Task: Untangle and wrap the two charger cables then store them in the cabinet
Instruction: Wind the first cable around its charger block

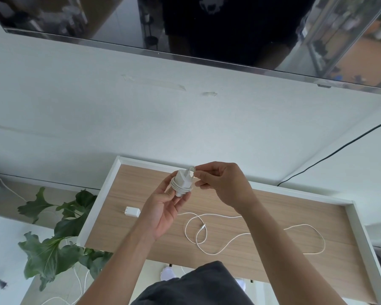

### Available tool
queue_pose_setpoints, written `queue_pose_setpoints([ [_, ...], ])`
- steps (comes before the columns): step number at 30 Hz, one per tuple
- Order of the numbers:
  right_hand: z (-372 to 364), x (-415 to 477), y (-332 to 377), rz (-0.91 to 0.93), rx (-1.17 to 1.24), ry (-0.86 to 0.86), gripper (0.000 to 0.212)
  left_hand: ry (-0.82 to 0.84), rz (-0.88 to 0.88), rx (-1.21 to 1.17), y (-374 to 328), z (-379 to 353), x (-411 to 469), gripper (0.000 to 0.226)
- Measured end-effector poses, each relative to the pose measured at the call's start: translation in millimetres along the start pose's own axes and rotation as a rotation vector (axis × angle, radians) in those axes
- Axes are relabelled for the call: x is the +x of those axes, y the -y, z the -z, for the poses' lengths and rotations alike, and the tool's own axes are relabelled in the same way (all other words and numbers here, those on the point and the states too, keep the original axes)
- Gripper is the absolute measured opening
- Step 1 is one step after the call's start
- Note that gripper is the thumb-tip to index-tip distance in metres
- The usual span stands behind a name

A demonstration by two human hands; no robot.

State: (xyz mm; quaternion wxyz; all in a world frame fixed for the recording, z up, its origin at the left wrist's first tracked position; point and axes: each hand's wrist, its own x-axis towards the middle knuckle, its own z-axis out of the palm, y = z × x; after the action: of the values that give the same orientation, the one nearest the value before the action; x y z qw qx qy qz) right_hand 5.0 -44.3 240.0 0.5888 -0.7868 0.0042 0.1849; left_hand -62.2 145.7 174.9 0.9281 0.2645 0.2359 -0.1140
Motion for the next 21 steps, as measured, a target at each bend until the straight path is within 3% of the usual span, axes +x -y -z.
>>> queue_pose_setpoints([
  [4,-6,-2,-1,0.062,-0.156,-0.015,0.006,-0.023,-0.038,-0.047,1,-4,1,0.050],
  [16,-2,-6,-16,0.100,-0.386,0.181,0.013,-0.054,-0.049,0.008,0,0,-1,0.049],
  [21,0,-9,-25,0.021,-0.221,0.196,0.023,-0.038,-0.057,0.109,-6,6,-4,0.049],
])
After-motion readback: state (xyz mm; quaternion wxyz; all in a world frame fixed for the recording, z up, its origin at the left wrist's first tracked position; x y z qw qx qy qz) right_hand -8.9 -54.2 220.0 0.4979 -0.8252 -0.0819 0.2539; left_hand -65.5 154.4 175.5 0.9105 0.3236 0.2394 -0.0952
